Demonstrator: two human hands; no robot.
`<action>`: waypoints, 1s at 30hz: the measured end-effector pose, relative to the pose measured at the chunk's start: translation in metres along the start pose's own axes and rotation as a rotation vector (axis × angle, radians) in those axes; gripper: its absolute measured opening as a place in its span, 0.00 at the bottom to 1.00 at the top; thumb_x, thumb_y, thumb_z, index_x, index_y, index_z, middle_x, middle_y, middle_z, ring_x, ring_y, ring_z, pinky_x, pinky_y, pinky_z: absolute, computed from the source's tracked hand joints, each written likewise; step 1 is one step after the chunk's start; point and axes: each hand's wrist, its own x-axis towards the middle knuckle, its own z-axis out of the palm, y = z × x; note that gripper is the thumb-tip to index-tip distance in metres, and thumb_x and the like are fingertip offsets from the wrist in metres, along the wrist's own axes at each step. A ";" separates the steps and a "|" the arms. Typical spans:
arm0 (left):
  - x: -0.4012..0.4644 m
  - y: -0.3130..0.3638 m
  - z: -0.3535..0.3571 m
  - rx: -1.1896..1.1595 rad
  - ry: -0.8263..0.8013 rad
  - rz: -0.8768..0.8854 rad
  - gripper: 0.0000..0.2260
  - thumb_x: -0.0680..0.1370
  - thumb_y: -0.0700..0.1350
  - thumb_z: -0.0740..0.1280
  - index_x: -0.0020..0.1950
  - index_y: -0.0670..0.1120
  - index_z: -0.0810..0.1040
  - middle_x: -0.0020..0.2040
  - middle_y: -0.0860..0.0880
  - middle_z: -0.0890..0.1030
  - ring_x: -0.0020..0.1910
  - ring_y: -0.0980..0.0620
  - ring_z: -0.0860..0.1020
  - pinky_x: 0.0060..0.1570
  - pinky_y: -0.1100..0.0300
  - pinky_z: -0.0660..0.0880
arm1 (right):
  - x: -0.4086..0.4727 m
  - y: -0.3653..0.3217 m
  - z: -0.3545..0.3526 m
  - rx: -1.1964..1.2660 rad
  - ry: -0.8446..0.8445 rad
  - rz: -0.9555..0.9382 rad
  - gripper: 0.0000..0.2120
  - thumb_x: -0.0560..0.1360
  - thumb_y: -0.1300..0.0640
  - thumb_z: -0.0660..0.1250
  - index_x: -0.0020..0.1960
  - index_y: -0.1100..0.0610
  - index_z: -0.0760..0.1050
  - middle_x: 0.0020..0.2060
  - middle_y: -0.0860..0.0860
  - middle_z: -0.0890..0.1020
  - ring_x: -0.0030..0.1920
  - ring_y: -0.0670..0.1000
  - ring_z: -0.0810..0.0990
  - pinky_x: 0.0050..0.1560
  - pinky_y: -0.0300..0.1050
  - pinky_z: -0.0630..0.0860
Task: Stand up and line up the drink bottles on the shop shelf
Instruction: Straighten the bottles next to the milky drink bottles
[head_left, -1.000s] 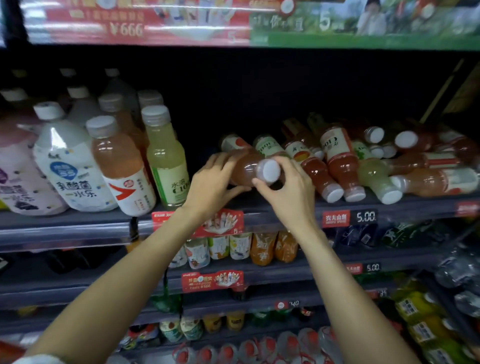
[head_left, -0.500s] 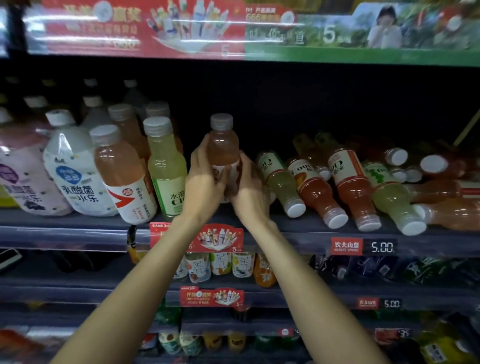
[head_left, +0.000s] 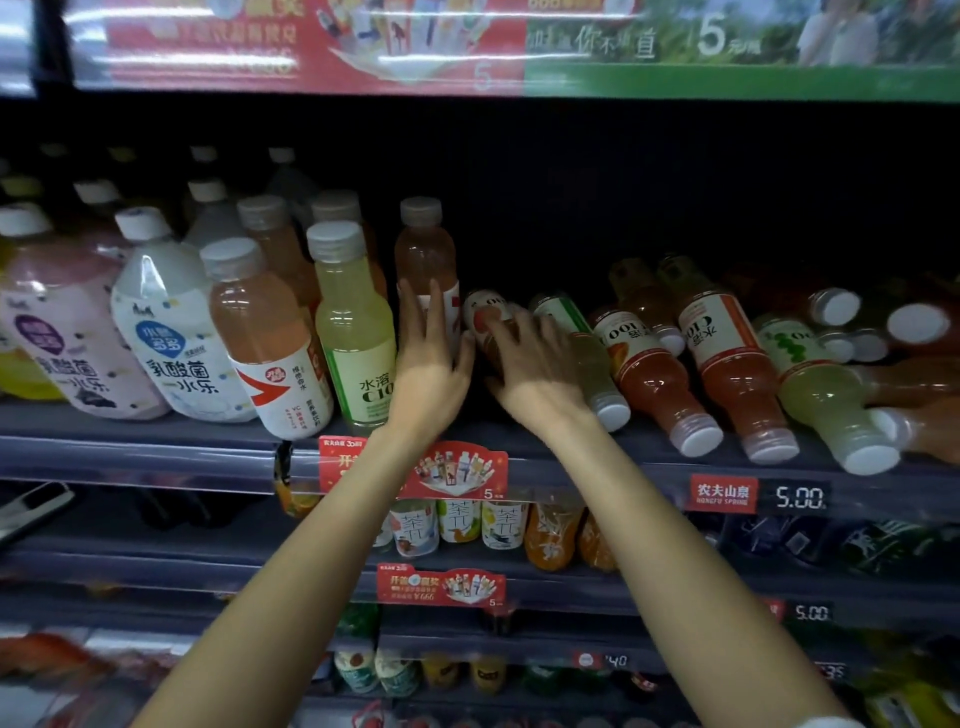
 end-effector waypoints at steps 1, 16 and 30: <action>-0.001 0.002 0.001 0.020 -0.007 0.008 0.30 0.80 0.42 0.63 0.77 0.40 0.52 0.77 0.34 0.47 0.76 0.36 0.50 0.66 0.72 0.45 | -0.008 0.005 0.002 -0.029 0.005 0.010 0.32 0.73 0.51 0.68 0.73 0.52 0.59 0.70 0.58 0.63 0.68 0.60 0.61 0.64 0.53 0.63; 0.014 0.017 0.022 0.403 -0.492 0.409 0.24 0.78 0.41 0.64 0.74 0.45 0.64 0.76 0.48 0.62 0.76 0.47 0.56 0.66 0.50 0.66 | -0.042 0.037 -0.028 0.234 0.188 0.077 0.14 0.77 0.48 0.61 0.56 0.57 0.76 0.47 0.60 0.80 0.48 0.60 0.79 0.43 0.48 0.73; 0.008 0.044 -0.027 0.229 0.044 0.094 0.35 0.75 0.62 0.64 0.69 0.38 0.62 0.54 0.36 0.80 0.50 0.34 0.78 0.45 0.48 0.72 | -0.048 0.050 -0.036 0.156 0.118 -0.104 0.30 0.75 0.43 0.65 0.73 0.50 0.61 0.67 0.54 0.71 0.70 0.55 0.64 0.71 0.50 0.55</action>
